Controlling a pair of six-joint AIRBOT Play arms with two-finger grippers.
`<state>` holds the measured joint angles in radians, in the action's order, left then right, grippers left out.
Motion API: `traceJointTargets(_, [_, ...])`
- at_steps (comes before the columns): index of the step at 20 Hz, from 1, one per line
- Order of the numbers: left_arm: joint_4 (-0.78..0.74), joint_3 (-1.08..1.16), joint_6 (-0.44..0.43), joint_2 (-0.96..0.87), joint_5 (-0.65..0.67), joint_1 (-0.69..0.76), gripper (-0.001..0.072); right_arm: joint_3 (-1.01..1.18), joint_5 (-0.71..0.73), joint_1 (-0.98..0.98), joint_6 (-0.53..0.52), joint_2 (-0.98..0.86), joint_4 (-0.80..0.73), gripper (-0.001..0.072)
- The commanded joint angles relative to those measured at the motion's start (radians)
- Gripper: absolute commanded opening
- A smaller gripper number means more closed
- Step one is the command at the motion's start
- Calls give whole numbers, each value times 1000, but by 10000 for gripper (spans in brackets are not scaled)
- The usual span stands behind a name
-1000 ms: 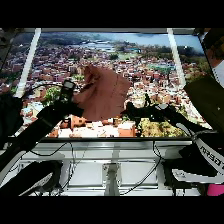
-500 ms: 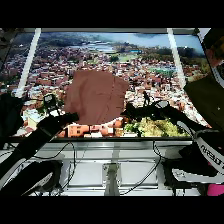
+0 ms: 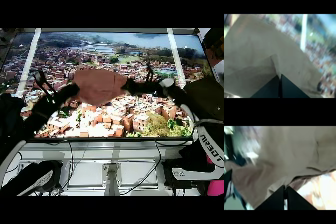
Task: Fold the clothes and pants, and hang the long-sleeved shirts on hangers.
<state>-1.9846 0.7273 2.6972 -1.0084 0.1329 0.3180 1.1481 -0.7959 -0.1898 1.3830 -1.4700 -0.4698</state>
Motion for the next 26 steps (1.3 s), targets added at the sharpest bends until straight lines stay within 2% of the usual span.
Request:
traceJointTargets(1, [2,130,-11,-47,-34,-46,5,137,-68,108,62,-15,-69,10])
traceJointTargets(4, [3,130,-129,-38,135,-19,4,135,-275,167,61,-11,-177,10])
traceJointTargets(6, [3,123,-194,-23,268,26,4,103,-353,159,60,8,-225,10])
traceJointTargets(11, [3,-18,-214,159,449,210,4,-190,-370,126,52,192,-241,10])
traceJointTargets(14, [3,-100,-215,308,653,344,4,-412,-411,124,68,343,-231,10])
traceJointTargets(16, [2,-115,-214,392,734,451,4,-539,-439,125,100,451,-221,10])
traceJointTargets(19, [-5,-114,-214,463,815,574,3,-645,-499,125,159,585,-219,10])
traceJointTargets(21, [-7,-107,-217,449,810,583,3,-629,-519,128,204,616,-219,10])
traceJointTargets(23, [-51,-70,-247,377,758,547,3,-583,-491,128,206,596,-219,10])
traceJointTargets(26, [-49,53,-318,198,682,394,3,-484,-425,128,206,490,-221,9])
